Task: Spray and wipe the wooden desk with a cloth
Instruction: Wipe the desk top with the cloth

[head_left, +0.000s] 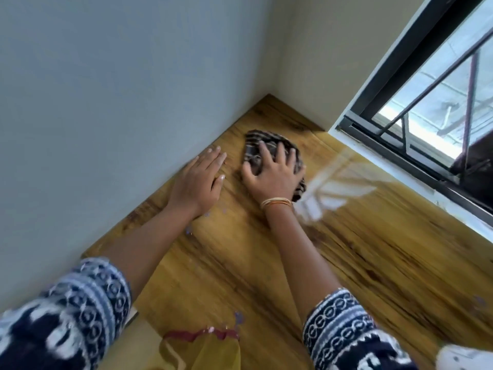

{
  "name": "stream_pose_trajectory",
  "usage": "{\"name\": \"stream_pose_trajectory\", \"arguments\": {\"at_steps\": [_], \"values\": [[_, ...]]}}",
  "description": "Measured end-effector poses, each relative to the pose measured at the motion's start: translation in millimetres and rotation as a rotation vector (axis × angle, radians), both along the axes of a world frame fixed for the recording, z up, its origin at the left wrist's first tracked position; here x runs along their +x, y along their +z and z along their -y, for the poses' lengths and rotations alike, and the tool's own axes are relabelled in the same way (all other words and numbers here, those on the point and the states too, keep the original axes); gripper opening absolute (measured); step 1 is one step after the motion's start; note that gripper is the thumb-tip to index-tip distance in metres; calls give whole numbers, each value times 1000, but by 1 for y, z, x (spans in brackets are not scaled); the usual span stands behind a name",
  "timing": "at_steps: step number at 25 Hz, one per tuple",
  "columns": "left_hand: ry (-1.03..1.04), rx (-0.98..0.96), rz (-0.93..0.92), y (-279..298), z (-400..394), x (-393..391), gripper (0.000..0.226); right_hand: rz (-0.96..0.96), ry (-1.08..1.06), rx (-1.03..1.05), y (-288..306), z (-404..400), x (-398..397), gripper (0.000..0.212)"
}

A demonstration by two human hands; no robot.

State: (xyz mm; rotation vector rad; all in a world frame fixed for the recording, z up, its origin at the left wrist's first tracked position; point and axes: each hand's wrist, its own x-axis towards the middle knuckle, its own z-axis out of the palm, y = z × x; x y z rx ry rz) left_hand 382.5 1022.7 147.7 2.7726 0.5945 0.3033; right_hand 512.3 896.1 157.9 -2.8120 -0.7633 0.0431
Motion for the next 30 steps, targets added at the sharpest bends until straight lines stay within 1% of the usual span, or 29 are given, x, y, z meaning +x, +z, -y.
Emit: {"name": "stream_pose_trajectory", "arguments": {"at_steps": [2,3,4,7,9,10,11,12,13,15,18,20,21,22,24,27,28,30], "values": [[24,-19,1,7,5,-5,55,-11,163,-30,-1,10,-6,67],[60,-37,27,11,10,-13,54,11,209,-51,1,27,8,68],[108,-67,64,17,15,-24,53,35,211,-57,3,47,29,70],[245,-114,173,23,34,-78,49,11,15,-20,8,111,89,70],[342,-102,216,16,49,-121,46,-25,-148,-28,7,130,86,66],[395,-102,226,12,56,-140,46,-17,-200,-37,5,125,74,65],[448,-94,230,8,62,-157,45,-14,-200,-36,6,113,55,65],[501,-83,217,4,67,-171,44,-36,-148,-25,7,96,33,65],[559,-73,189,-2,73,-183,44,-57,-39,-25,8,80,7,65],[656,-86,131,-9,81,-197,43,-50,223,-56,8,57,-55,65],[694,-129,125,-13,87,-201,51,-30,615,-82,5,55,-142,64],[682,-152,124,-14,87,-203,57,1,885,-136,5,64,-159,63],[682,-138,120,-14,87,-204,58,21,957,-132,7,61,-147,64],[686,-121,119,-15,85,-204,58,30,963,-97,9,55,-125,64],[700,-117,127,-17,83,-205,57,13,813,-71,11,42,-61,61],[699,-130,155,-21,83,-204,56,-7,459,-93,13,55,49,61],[697,-137,167,-22,83,-204,56,-10,357,-104,14,65,72,63],[713,-153,172,-22,83,-204,56,-30,147,-108,13,67,83,66]]}}
